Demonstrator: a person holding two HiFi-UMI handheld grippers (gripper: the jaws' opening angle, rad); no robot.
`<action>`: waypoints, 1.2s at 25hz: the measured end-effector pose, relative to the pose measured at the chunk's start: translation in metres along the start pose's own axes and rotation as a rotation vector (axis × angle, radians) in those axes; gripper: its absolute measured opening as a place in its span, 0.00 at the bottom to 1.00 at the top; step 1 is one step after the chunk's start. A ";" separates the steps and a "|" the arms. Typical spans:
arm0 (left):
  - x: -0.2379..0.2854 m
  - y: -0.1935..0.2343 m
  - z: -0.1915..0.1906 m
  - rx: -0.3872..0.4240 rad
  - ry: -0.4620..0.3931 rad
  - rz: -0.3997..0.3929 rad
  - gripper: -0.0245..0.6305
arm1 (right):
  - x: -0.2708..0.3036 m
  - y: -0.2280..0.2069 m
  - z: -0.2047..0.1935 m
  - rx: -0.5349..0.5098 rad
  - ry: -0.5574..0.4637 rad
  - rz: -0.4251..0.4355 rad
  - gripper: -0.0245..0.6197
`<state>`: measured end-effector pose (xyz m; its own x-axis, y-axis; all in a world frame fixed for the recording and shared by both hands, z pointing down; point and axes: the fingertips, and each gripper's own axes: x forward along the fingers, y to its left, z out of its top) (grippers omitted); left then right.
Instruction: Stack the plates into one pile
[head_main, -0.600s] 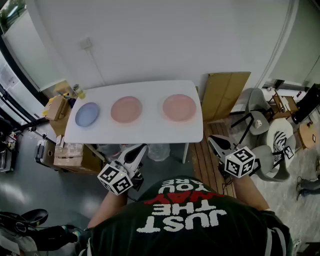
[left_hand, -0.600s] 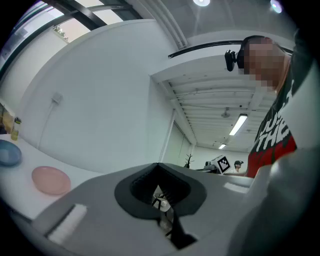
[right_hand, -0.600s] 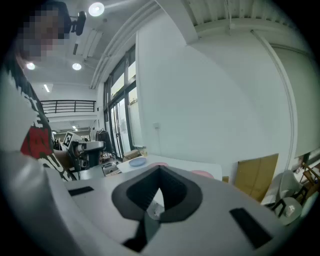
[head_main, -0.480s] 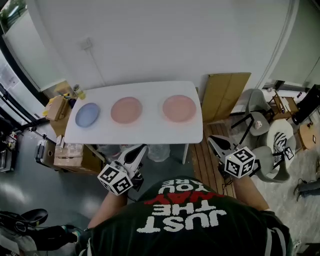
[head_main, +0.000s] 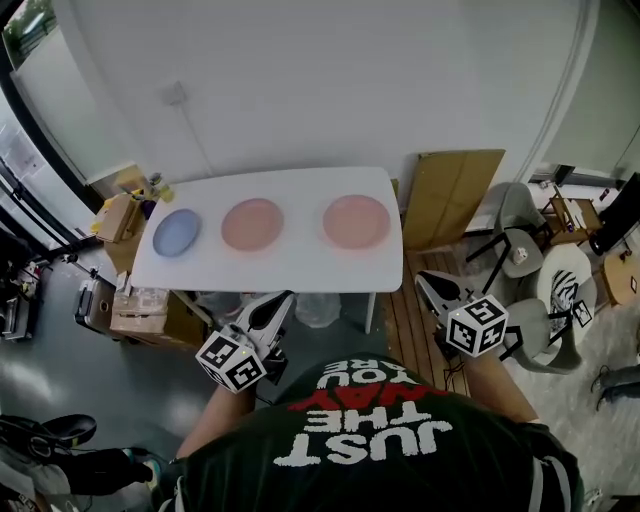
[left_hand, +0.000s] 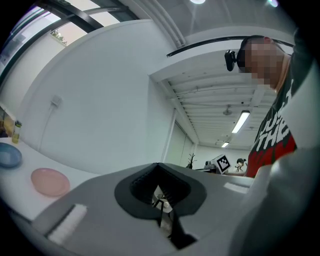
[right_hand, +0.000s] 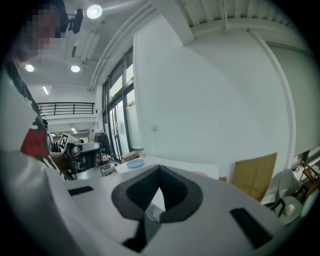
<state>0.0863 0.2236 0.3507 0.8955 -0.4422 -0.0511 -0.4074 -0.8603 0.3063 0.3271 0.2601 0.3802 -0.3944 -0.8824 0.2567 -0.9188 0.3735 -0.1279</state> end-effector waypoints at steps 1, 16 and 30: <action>0.002 -0.002 -0.001 0.003 0.001 0.002 0.04 | -0.002 -0.003 0.000 0.000 -0.002 0.001 0.05; 0.090 -0.048 -0.034 -0.011 0.052 -0.001 0.04 | -0.031 -0.068 -0.022 -0.032 0.008 0.111 0.05; 0.156 0.108 -0.011 -0.032 0.074 -0.147 0.04 | 0.099 -0.110 0.000 -0.007 0.038 -0.040 0.05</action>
<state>0.1840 0.0646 0.3861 0.9563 -0.2910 -0.0279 -0.2658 -0.9054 0.3311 0.3895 0.1320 0.4198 -0.3579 -0.8850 0.2979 -0.9338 0.3404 -0.1104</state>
